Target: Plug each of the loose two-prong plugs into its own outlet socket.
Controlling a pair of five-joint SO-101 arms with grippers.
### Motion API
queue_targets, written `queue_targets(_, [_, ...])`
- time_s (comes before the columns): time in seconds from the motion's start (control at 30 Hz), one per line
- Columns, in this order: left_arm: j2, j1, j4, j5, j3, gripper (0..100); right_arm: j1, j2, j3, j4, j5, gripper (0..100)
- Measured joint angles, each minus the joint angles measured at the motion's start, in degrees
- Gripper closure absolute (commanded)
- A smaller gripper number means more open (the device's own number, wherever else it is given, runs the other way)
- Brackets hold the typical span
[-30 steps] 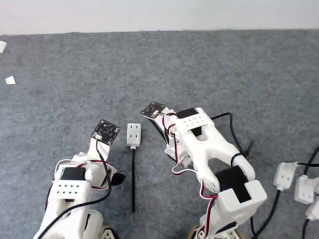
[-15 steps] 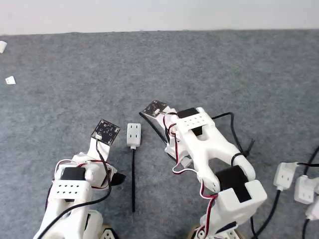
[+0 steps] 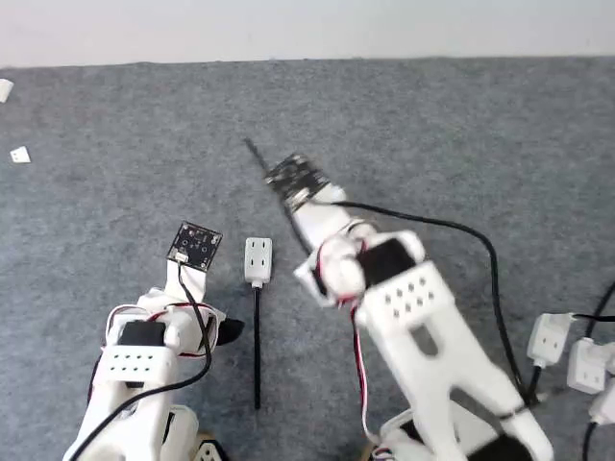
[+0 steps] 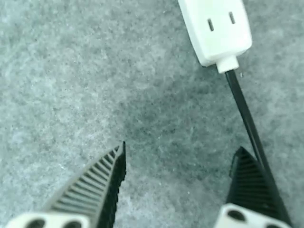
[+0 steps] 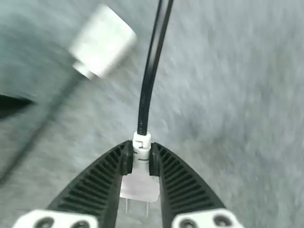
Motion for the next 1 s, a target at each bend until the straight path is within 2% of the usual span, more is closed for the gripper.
queue_targets(0.17, [9.7,-0.1,0.0,0.0,-4.9,67,-7.3,-3.1,0.0,1.3,-1.8,99.1])
queue_targets(0.4, [26.6,0.0,2.5,0.0,-16.4,67,-10.0,-3.3,0.0,1.3,-3.4,99.1])
queue_targets(0.53, [30.9,0.0,4.1,0.0,-19.5,67,-11.3,-3.3,0.0,1.3,-3.4,99.1])
queue_targets(0.77, [27.4,0.0,4.3,-3.9,-17.7,67,-12.4,-1.6,3.8,-1.8,-3.9,99.1])
queue_targets(1.0, [9.8,3.6,4.3,-7.8,-5.5,67,-12.4,2.5,4.5,-5.8,-5.4,99.1])
